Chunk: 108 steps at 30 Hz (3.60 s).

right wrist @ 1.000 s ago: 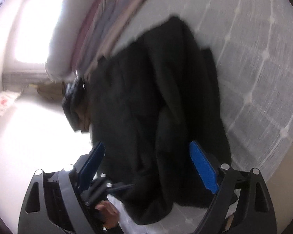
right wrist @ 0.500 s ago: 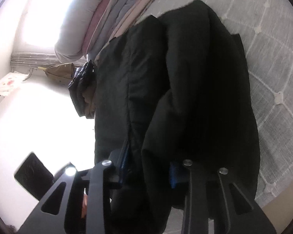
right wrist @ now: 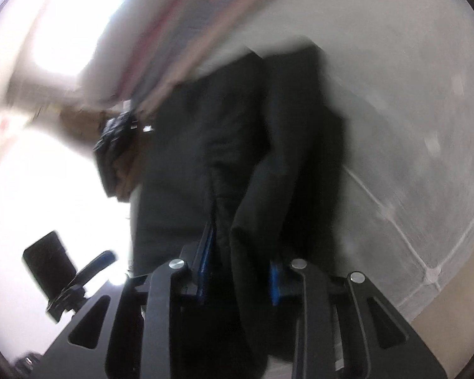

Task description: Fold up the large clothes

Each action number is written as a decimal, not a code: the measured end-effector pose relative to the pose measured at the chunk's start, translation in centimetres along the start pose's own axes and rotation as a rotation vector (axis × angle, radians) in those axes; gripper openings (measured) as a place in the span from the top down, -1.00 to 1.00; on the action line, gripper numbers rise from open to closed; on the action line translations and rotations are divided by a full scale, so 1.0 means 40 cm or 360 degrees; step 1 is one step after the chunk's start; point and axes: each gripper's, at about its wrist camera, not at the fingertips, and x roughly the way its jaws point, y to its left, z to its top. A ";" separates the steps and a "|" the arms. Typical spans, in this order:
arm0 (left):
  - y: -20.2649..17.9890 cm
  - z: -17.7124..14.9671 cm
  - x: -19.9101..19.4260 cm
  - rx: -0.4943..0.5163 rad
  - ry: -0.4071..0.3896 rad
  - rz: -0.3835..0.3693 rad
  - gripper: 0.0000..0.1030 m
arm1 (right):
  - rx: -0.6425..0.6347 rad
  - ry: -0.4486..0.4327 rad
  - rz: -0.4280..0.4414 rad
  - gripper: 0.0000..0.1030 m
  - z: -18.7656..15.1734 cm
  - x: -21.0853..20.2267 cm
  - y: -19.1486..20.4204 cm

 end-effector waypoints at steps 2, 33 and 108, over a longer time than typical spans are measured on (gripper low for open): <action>0.015 -0.007 0.032 -0.0013 0.0045 0.0035 -0.43 | 0.0069 -0.0029 0.0184 0.35 -0.014 -0.016 -0.055; 0.345 -0.022 -0.131 -0.0872 -0.0146 -0.0294 -0.86 | -0.0096 -0.0209 -0.0060 -0.81 -0.040 -0.222 -0.024; 0.678 -0.198 -0.922 -0.0656 -0.0441 0.1040 -0.67 | -0.0608 -0.0265 -0.0320 -0.86 -0.137 0.638 0.577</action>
